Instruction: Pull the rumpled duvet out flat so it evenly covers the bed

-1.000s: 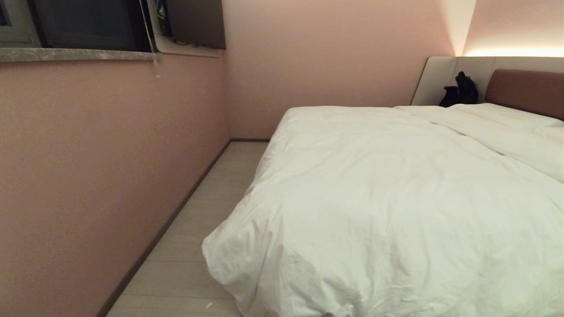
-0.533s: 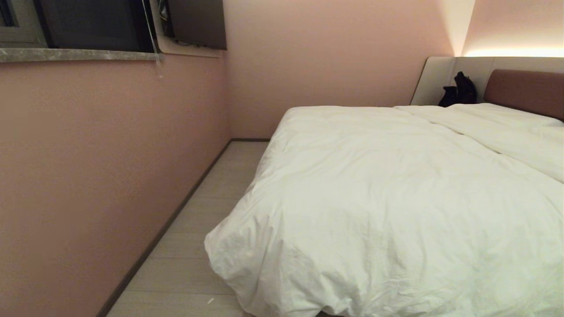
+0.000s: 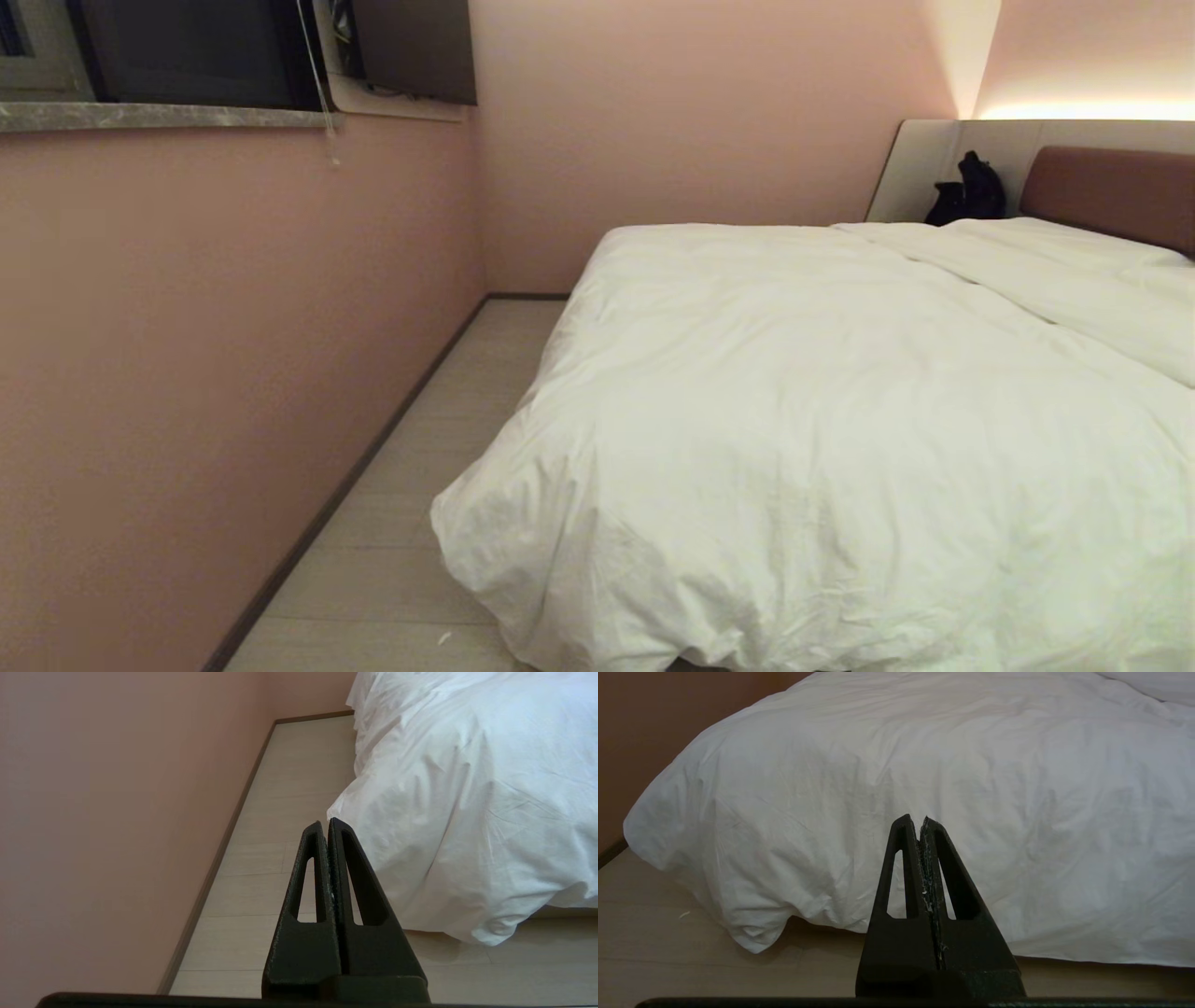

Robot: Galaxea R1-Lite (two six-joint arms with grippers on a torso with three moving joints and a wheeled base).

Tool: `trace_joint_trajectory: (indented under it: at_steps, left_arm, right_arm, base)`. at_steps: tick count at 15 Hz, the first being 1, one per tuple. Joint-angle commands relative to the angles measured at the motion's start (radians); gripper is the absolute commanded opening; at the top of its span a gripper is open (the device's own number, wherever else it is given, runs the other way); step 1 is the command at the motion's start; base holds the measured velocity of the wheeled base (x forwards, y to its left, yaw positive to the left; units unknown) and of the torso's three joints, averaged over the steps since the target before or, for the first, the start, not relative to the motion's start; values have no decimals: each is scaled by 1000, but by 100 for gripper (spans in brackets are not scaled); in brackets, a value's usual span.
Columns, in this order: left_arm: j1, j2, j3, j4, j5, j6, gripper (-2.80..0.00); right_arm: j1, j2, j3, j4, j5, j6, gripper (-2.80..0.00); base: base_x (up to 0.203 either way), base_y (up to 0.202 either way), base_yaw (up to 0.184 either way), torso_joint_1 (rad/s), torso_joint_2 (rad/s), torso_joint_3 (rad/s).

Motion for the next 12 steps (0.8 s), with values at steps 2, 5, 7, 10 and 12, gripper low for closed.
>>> trace_joint_trajectory:
  at_steps: [2, 5, 7, 10, 12]
  left_arm:
    - [0, -1, 0, 0, 0, 1, -280]
    - [0, -1, 0, 0, 0, 1, -280]
    - [0, -1, 0, 0, 0, -1, -280]
    - [0, 0, 0, 0, 0, -1, -280]
    - [0, 0, 0, 0, 0, -1, -280]
  right_arm:
    - [0, 1, 0, 0, 1, -1, -280]
    - [0, 1, 0, 0, 1, -1, -280]
    - [0, 1, 0, 0, 1, -1, -280]
    - [0, 1, 0, 0, 1, -1, -280]
    - [0, 1, 0, 0, 1, -1, -280]
  base:
    - [0, 0, 0, 0, 0, 0]
    - [-1, 160, -2, 3, 3, 4]
    - [0, 201, 0, 1, 2, -1]
    - [0, 196, 0, 0, 5, 1]
    - [0, 196, -1, 1, 2, 1]
